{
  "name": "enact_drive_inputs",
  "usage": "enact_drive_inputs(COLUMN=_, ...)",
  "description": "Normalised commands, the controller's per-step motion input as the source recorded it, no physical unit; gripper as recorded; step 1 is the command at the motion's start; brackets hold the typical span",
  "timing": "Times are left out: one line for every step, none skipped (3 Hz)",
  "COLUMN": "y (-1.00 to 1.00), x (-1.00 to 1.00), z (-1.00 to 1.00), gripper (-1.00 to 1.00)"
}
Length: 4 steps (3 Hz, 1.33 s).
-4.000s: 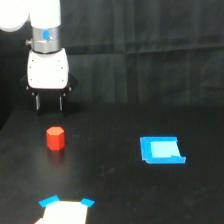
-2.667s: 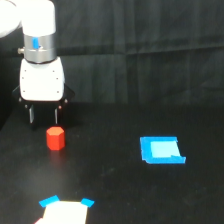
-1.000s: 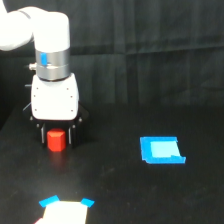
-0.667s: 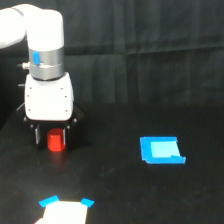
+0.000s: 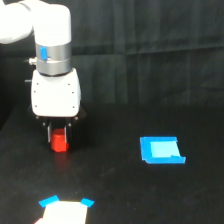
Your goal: Pick up the red object from the table
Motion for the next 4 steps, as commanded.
enact_drive_inputs(y=-1.0, x=-0.33, z=1.0, gripper=-0.52)
enact_drive_inputs(y=-0.81, x=-0.32, z=1.0, gripper=-0.53)
enact_drive_inputs(y=0.85, x=-0.12, z=1.0, gripper=-0.95)
enact_drive_inputs(y=0.45, x=1.0, z=1.0, gripper=-1.0)
